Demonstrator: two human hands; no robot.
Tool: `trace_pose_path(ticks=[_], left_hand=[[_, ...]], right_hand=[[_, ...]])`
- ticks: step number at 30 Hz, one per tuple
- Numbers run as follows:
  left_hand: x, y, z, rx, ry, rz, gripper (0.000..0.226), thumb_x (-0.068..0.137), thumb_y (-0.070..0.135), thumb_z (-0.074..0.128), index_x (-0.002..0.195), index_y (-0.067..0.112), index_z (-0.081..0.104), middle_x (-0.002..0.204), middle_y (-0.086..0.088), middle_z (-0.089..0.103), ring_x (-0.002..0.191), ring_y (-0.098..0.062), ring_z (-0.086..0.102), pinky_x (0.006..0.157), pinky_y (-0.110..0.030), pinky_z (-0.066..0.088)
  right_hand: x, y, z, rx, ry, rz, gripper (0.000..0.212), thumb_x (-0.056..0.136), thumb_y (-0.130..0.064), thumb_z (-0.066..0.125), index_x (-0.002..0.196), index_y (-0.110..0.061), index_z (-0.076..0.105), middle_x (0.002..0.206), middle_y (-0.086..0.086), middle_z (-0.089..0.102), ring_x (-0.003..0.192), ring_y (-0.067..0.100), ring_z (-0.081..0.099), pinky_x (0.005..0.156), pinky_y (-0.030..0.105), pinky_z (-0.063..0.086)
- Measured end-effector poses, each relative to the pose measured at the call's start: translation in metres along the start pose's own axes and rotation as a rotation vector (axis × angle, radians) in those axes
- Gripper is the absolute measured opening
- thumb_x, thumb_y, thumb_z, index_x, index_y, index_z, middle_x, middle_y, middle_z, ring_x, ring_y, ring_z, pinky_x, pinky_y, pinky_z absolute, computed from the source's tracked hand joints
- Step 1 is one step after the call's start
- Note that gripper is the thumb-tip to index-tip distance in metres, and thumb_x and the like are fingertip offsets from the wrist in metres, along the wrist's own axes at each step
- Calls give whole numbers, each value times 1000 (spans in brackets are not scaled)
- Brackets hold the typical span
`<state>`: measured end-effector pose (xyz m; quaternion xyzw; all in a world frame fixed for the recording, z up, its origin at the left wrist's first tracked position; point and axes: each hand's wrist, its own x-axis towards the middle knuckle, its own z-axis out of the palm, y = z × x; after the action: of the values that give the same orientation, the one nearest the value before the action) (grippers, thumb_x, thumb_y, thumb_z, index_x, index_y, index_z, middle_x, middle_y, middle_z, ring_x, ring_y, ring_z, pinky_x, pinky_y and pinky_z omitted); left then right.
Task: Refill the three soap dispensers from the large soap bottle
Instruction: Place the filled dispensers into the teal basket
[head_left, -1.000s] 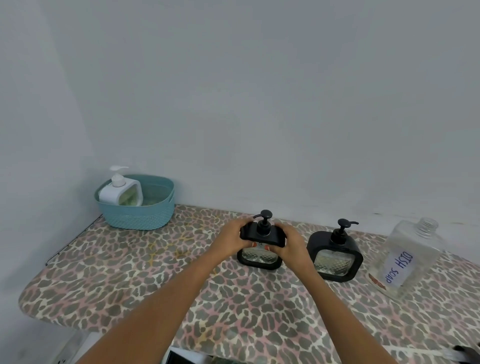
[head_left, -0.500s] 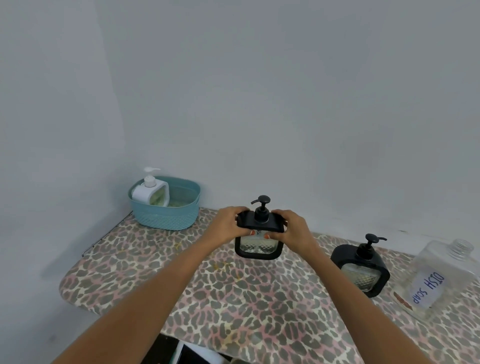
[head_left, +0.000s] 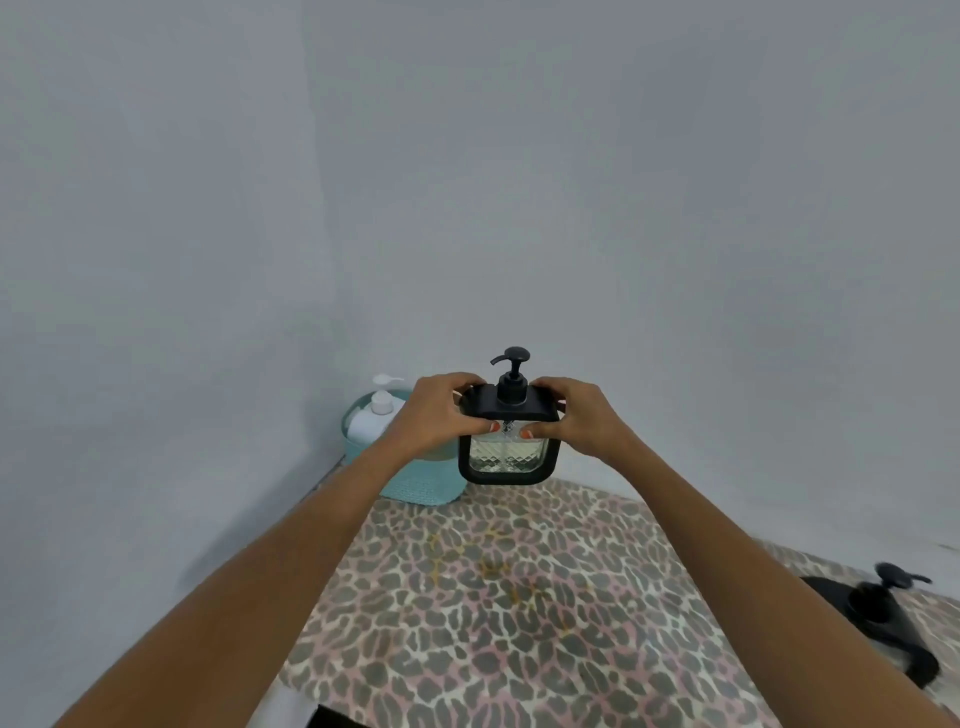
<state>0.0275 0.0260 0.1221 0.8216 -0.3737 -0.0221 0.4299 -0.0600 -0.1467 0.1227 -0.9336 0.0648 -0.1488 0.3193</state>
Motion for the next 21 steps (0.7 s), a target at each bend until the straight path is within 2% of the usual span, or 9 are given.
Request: trace_pose_path(ticks=[4, 9, 12, 17, 21], left_hand=[[16, -18, -26, 3, 69, -31, 47, 66, 15, 79, 110, 15, 62, 99, 2, 63, 88, -11, 57, 67, -9, 40], [31, -44, -41, 1, 156, -83, 47, 66, 15, 79, 108, 13, 60, 96, 1, 61, 86, -13, 56, 66, -12, 41], [37, -59, -41, 8, 193, -115, 48, 65, 16, 79, 108, 13, 58, 94, 2, 58, 85, -14, 55, 72, -20, 42], [44, -85, -29, 50, 208, -189, 55, 64, 23, 80, 111, 12, 54, 105, -6, 63, 89, -20, 59, 79, -30, 50], [41, -105, -15, 86, 201, -242, 54, 64, 29, 80, 108, 12, 54, 102, -3, 61, 86, -15, 56, 72, -26, 45]], right_hand=[[42, -15, 9, -25, -61, -63, 51, 68, -10, 79, 114, -4, 58, 108, 14, 63, 103, 28, 57, 95, 39, 45], [87, -23, 26, -9, -127, -98, 54, 68, -4, 78, 116, -2, 56, 111, 16, 61, 106, 30, 55, 97, 40, 43], [110, -21, 40, -32, -166, -117, 56, 70, 0, 75, 121, -2, 52, 117, 17, 58, 110, 30, 52, 98, 38, 42], [138, -8, 67, -112, -247, -117, 65, 69, 5, 72, 128, -2, 45, 126, 16, 51, 115, 29, 48, 94, 31, 38], [150, 2, 87, -175, -314, -116, 66, 69, 6, 71, 129, -4, 47, 126, 15, 53, 116, 29, 48, 90, 27, 35]])
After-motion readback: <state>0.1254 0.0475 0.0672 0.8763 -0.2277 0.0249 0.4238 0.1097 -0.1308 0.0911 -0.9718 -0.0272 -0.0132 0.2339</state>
